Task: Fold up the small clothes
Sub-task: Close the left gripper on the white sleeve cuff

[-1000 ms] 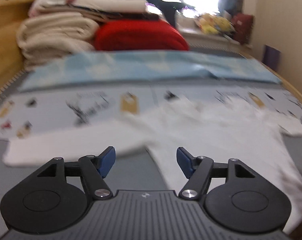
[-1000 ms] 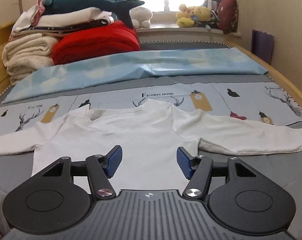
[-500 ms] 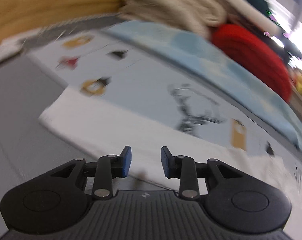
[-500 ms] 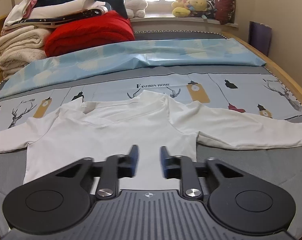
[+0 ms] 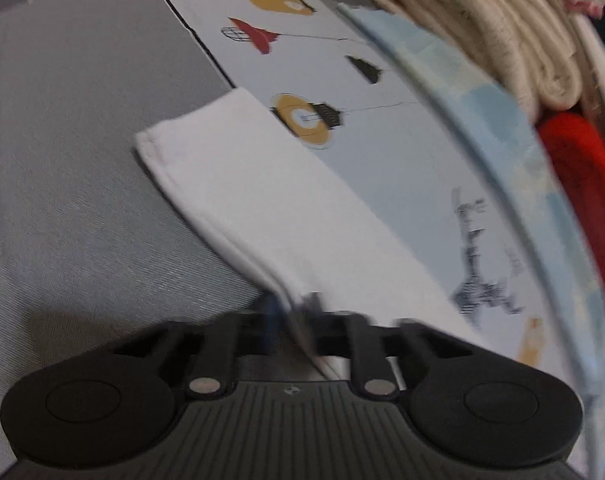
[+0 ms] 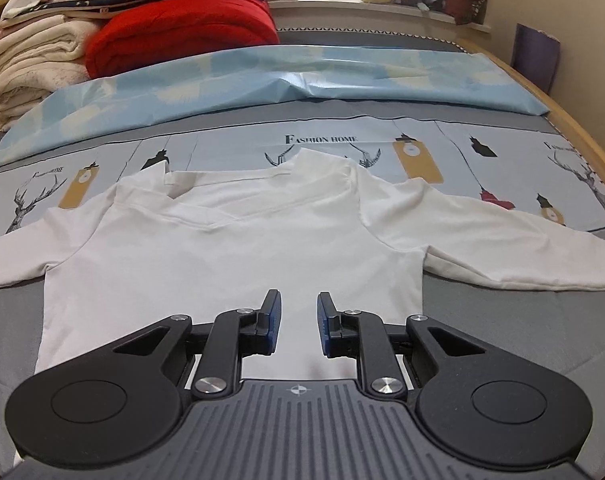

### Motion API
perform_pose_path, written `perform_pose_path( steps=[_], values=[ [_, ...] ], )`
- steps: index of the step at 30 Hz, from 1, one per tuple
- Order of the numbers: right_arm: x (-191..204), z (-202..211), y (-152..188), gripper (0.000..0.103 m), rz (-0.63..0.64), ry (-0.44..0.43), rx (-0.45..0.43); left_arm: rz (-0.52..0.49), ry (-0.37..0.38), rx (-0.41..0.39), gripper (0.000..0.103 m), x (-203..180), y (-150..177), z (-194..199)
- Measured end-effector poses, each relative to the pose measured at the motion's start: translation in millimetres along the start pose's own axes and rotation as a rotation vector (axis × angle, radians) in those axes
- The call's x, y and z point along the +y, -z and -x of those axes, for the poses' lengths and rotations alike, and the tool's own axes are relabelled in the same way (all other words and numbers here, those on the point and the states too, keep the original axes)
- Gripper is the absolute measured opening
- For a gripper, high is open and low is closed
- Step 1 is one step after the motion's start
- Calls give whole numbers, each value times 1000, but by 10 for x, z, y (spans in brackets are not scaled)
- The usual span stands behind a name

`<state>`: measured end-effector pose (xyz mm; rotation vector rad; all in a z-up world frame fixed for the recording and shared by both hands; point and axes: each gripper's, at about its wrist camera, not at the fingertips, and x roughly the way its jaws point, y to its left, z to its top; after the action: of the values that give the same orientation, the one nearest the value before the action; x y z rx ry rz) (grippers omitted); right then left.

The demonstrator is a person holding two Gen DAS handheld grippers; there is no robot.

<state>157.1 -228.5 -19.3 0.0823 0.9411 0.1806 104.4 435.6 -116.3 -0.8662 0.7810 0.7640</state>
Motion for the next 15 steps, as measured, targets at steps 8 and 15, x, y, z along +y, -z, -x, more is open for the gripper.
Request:
perform_pose_path(
  steps=[8, 15],
  values=[
    [321, -158, -374, 21, 32, -121, 62, -65, 52, -130, 4, -687, 57, 399],
    [214, -741, -65, 23, -48, -78, 196, -257, 271, -88, 4, -1848, 661, 789]
  ],
)
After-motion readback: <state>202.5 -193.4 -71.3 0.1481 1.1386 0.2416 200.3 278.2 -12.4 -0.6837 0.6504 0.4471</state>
